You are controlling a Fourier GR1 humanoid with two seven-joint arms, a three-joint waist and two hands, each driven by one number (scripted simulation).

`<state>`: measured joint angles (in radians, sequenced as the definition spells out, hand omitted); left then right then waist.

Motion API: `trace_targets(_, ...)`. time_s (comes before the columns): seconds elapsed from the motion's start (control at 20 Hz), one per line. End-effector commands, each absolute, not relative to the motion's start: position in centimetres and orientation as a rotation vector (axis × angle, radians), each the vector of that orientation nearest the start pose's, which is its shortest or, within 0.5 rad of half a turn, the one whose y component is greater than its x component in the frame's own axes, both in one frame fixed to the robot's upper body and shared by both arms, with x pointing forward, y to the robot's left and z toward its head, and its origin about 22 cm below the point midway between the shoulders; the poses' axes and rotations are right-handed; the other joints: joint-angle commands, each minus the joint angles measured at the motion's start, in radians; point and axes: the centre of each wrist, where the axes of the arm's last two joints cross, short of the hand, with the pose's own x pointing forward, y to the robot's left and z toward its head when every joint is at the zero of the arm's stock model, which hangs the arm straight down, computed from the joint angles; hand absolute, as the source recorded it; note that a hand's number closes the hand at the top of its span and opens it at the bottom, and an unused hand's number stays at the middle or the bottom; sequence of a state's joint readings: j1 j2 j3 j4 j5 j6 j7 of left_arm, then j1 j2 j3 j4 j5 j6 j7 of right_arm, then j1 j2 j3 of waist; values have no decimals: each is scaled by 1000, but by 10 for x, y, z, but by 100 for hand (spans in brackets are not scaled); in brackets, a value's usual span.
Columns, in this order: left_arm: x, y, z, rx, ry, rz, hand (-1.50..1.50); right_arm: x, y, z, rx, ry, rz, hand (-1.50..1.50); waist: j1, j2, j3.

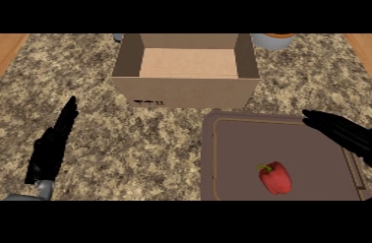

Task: Pick the bell pepper from the tray and place it in the cardboard box

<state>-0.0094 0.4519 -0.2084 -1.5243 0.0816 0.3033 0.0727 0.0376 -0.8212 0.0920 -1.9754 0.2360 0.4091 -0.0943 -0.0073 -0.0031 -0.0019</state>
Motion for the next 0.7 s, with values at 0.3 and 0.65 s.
trace_targets(0.3, 246, 296, 4, 391, -1449, -206, 0, 202, -261, 131, -409, -1350, 1413, -150, 10, 4, 2)
trace_targets(0.65, 237, 288, 9, 380, -1447, -185, 0, 180, -257, 101, -480, -1291, 1440, -150, 5, 2, 2)
